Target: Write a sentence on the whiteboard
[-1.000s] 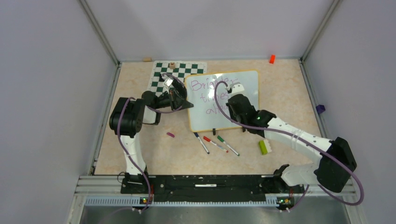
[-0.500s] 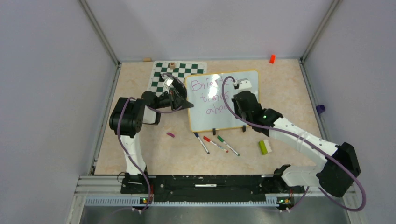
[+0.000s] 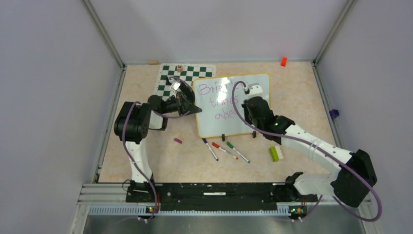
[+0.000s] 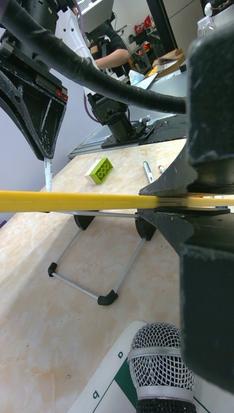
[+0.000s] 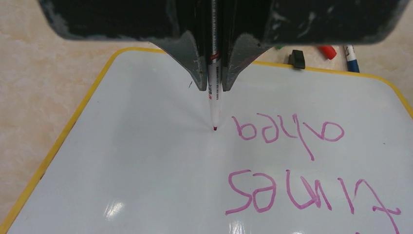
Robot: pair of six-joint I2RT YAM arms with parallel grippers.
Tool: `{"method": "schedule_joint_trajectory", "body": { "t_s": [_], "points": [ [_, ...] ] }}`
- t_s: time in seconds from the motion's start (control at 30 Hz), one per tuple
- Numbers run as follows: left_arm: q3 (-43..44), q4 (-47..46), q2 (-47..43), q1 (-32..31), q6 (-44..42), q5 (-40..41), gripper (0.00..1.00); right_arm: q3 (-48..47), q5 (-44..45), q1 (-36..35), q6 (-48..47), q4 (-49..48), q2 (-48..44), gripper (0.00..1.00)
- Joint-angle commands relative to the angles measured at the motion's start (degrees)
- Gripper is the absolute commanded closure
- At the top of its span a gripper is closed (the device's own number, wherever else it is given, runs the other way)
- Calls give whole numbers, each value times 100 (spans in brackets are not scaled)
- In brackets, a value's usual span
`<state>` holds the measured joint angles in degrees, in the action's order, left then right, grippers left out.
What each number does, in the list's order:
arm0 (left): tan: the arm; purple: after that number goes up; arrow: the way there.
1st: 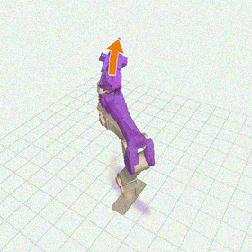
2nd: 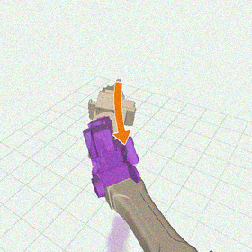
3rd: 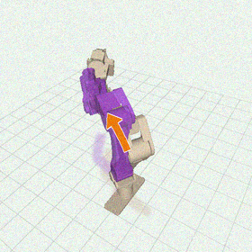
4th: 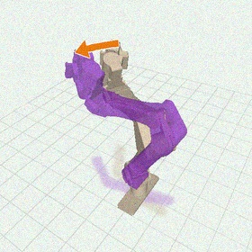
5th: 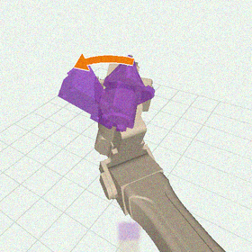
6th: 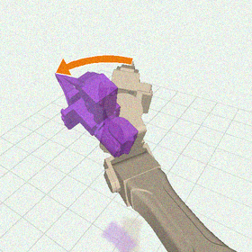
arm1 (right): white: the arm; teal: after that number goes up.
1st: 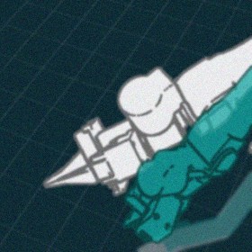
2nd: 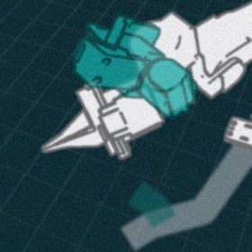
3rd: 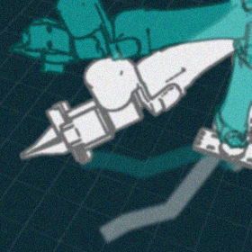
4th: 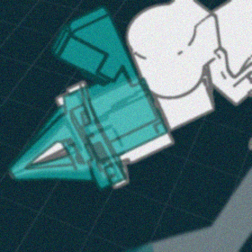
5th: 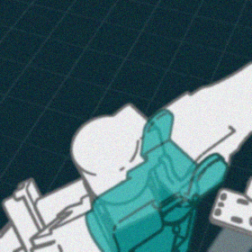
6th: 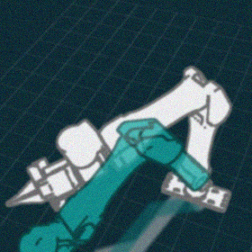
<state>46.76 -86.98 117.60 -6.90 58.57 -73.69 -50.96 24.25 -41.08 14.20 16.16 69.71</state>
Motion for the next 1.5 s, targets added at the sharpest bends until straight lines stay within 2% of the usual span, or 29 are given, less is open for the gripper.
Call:
{"method": "schedule_joint_trajectory", "body": {
  "t_s": [0.0, 0.5, 1.0, 1.47],
  "points": [
    [48, -583, -156, -49, 49, -54, 100, 9, 24, 66, 51, -272, -133, 100],
    [53, -579, -153, -49, 50, -62, 100, -158, 238, 74, -9, -356, 184, 100],
    [45, -583, -157, -49, 42, -58, 100, -6, -466, 74, 48, -101, 179, 100],
    [48, -583, -167, -49, 41, -59, 100, -244, 226, 74, -57, 77, 257, 100]
  ]
}}
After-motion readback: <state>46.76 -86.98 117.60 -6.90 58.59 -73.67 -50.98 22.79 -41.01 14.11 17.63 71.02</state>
